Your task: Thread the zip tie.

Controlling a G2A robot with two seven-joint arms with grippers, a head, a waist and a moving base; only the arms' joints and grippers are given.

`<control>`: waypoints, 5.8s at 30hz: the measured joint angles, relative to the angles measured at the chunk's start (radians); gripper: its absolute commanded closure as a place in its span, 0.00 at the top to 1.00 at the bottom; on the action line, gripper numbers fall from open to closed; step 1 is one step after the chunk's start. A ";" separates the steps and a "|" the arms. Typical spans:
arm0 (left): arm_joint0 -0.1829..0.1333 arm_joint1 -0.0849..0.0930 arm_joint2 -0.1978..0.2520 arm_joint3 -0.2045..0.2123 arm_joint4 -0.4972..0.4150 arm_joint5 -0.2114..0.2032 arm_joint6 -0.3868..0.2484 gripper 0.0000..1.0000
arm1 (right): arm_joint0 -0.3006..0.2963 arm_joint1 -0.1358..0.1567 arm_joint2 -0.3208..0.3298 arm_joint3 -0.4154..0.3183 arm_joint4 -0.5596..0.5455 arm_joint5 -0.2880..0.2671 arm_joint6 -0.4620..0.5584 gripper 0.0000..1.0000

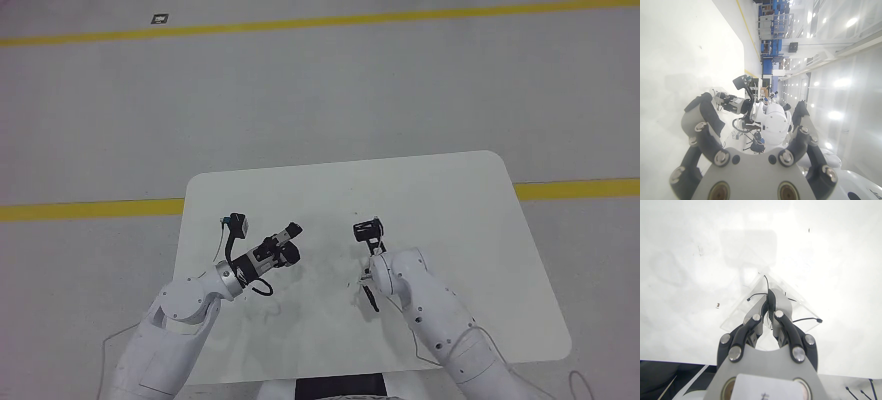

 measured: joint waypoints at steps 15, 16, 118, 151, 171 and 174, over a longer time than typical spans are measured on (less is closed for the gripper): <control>0.000 0.000 0.000 0.000 0.000 0.000 0.000 1.00 | -0.132 0.016 0.158 -0.277 0.145 -0.055 0.012 0.00; 0.000 0.000 0.000 0.000 0.000 0.000 0.000 1.00 | -0.144 0.018 0.181 -0.291 0.188 -0.064 0.000 0.00; 0.000 0.000 0.000 0.000 0.000 0.000 0.000 1.00 | -0.083 0.191 0.255 0.101 2.132 0.000 -0.442 0.00; 0.000 0.000 0.000 0.000 0.000 0.000 0.000 1.00 | -0.217 0.206 0.233 -0.163 1.762 -0.197 -0.834 0.00; 0.002 0.039 0.026 -0.141 0.721 -0.040 0.085 1.00 | -0.216 0.207 0.200 -0.192 1.655 -0.088 -0.962 0.00; 0.006 0.044 0.036 -0.149 0.799 -0.092 0.087 1.00 | -0.218 0.205 0.202 -0.196 1.660 -0.086 -0.991 0.00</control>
